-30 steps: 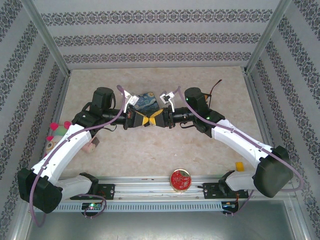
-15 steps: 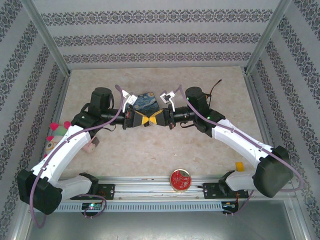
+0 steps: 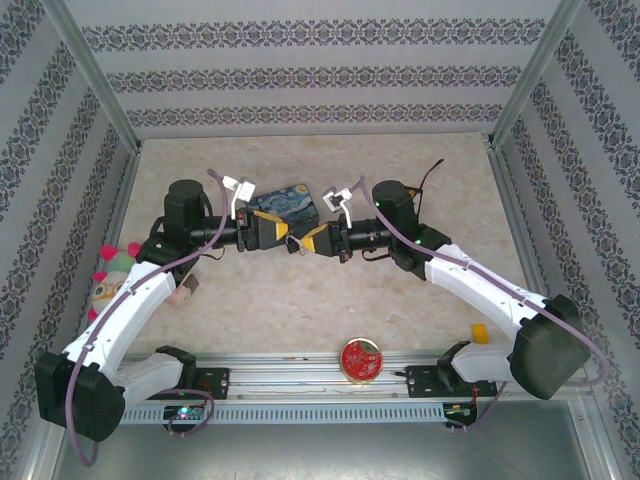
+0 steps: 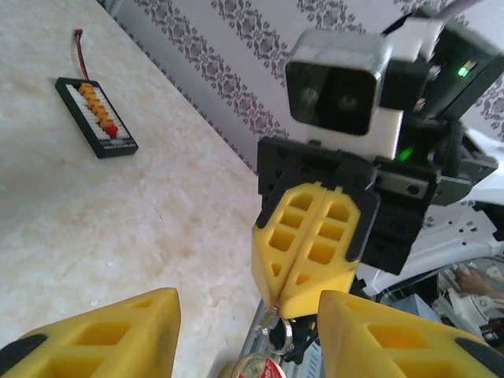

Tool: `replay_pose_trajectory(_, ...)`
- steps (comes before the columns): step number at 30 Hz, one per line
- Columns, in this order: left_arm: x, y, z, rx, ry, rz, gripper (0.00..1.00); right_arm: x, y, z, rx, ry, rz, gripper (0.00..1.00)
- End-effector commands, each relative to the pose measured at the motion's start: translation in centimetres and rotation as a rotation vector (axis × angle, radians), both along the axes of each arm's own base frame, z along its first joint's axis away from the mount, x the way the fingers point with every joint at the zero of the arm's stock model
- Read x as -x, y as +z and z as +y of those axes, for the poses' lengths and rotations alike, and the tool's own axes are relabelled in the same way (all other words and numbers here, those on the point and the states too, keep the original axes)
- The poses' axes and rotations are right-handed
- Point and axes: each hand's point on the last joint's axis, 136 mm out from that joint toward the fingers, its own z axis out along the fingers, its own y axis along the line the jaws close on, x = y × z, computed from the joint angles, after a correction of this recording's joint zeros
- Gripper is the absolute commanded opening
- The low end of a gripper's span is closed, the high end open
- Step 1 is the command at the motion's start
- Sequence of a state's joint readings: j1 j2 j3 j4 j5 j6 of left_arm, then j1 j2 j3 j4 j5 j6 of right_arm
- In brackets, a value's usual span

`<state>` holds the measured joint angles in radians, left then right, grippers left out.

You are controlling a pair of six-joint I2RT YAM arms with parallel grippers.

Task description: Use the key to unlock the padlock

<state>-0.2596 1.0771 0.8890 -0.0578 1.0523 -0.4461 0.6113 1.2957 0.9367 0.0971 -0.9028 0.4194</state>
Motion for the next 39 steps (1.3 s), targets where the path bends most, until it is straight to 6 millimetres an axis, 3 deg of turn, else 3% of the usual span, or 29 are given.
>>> replay_pose_trajectory(1, -0.1, 2.3, 0.4, 0.041, 0.021, -0.086, 0.51, -0.4, 1.1, -0.3, -0.046, -0.042, -0.044, 0.0)
replay_pose_trajectory(12, -0.3, -0.3, 0.1, 0.0, -0.02, -0.033, 0.59, -0.6, 1.7, 0.6, -0.094, -0.02, -0.015, 0.0)
replay_pose_trajectory(21, -0.8, 0.6, -0.7, 0.08, -0.075, -0.029, 0.5, -0.4, 1.9, 1.2, -0.106, 0.004, -0.006, 0.0)
replay_pose_trajectory(39, -0.4, -0.4, -0.8, 0.072, -0.095, 0.014, 0.33, -0.8, 2.7, 1.5, -0.139, 0.008, -0.018, 0.0)
